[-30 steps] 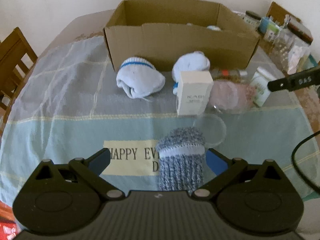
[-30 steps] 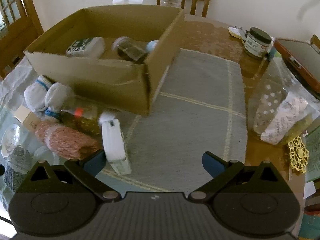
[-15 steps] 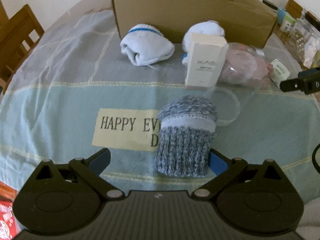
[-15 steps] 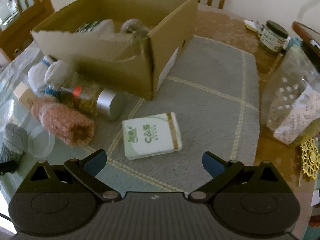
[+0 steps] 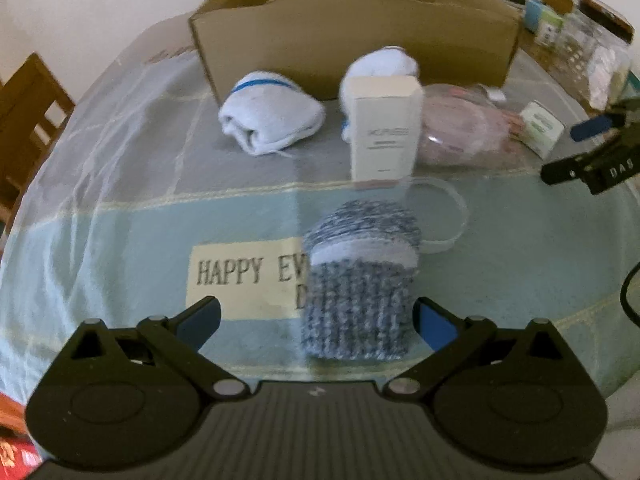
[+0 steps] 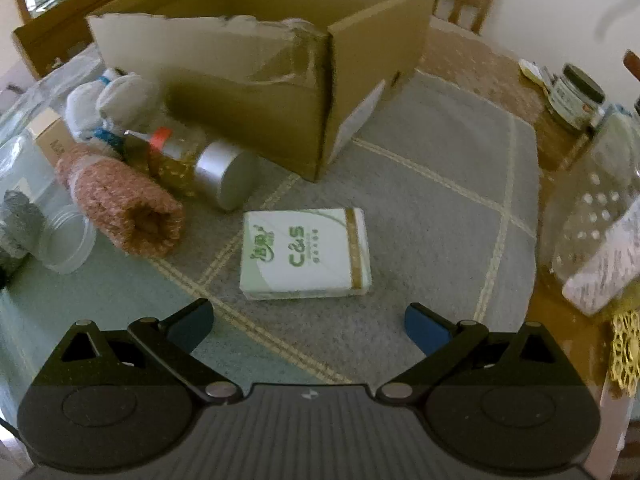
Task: Organize objects
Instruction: 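Grasp the grey knit sock with the left gripper while the right grasps the C&S tissue pack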
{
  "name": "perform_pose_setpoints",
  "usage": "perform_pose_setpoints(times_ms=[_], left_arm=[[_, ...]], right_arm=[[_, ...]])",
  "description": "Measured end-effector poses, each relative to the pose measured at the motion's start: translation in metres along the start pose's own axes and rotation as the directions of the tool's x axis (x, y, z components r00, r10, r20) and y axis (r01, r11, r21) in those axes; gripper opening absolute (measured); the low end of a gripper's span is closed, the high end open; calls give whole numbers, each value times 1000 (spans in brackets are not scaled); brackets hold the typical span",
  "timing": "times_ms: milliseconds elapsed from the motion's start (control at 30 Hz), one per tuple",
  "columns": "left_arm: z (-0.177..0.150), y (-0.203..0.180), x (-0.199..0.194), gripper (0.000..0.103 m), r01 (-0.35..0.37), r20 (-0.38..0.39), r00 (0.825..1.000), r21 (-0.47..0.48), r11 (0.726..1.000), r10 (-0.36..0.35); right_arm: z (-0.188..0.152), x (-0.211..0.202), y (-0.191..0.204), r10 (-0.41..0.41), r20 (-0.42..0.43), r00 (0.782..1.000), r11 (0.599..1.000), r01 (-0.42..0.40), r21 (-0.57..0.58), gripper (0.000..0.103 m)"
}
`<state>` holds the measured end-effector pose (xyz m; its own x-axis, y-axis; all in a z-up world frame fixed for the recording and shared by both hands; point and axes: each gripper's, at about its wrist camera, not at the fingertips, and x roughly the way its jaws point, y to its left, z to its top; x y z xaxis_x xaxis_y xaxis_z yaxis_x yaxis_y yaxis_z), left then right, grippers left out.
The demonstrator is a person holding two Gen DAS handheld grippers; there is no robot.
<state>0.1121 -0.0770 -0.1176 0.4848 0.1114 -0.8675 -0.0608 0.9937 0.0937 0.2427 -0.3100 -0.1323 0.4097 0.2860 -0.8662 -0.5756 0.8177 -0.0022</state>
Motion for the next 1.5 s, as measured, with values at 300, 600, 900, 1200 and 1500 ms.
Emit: perform_pose_setpoints(times_ms=[300, 600, 900, 1200, 1500], left_arm=[[2, -5, 17, 103, 71, -17, 997, -73, 995, -72], [3, -10, 17, 103, 51, 3, 999, -97, 994, -51], [8, -9, 13, 85, 83, 19, 996, -33, 996, -82], [10, -6, 11, 70, 90, 26, 996, -26, 996, -89], [14, -2, 8, 55, 122, 31, 992, -15, 992, -121]], right_arm=[[-6, 0, -3, 41, 58, 997, 997, -37, -65, 103], [-3, 4, -2, 58, 97, 994, 995, -50, -90, 103], [10, 11, 0, 69, 101, 993, 993, -58, -105, 103], [12, 11, 0, 67, 96, 993, 992, -56, -115, 100], [13, 0, 7, 52, 86, 995, 992, -41, -118, 76]])
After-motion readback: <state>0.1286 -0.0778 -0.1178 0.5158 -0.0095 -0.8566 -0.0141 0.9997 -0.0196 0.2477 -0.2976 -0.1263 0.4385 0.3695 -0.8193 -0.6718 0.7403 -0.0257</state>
